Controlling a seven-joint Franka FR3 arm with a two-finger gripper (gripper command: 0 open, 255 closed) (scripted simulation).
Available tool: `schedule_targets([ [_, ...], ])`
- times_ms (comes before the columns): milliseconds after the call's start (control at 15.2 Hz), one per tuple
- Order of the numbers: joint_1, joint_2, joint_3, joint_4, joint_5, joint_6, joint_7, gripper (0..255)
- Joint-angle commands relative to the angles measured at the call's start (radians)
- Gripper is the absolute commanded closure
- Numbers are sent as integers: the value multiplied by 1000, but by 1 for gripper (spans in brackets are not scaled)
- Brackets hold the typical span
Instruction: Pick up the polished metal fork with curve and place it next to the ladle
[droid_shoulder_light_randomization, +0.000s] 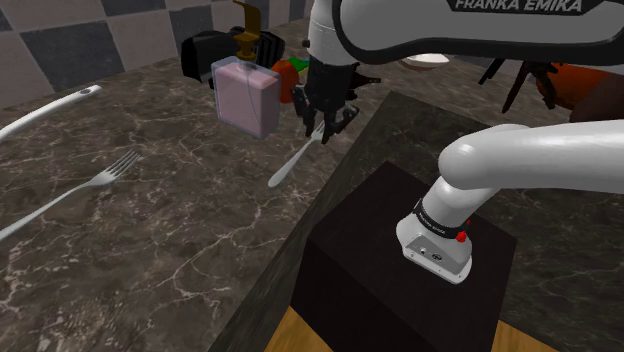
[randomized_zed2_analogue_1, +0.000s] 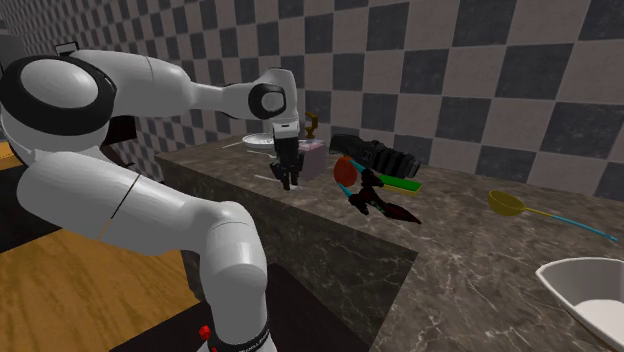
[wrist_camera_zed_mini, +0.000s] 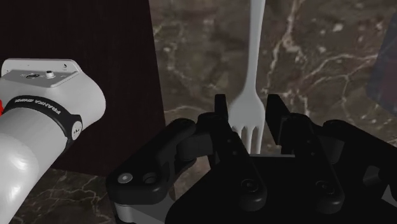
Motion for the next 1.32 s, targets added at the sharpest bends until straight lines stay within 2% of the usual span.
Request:
schedule_targets([
  [0, -2, -3, -16, 20, -12, -24, 0, 255],
  [1122, -32, 24, -117, 236, -100, -222, 14, 255],
  [1254, -39, 27, -139, 233, -116, -224, -10, 255],
])
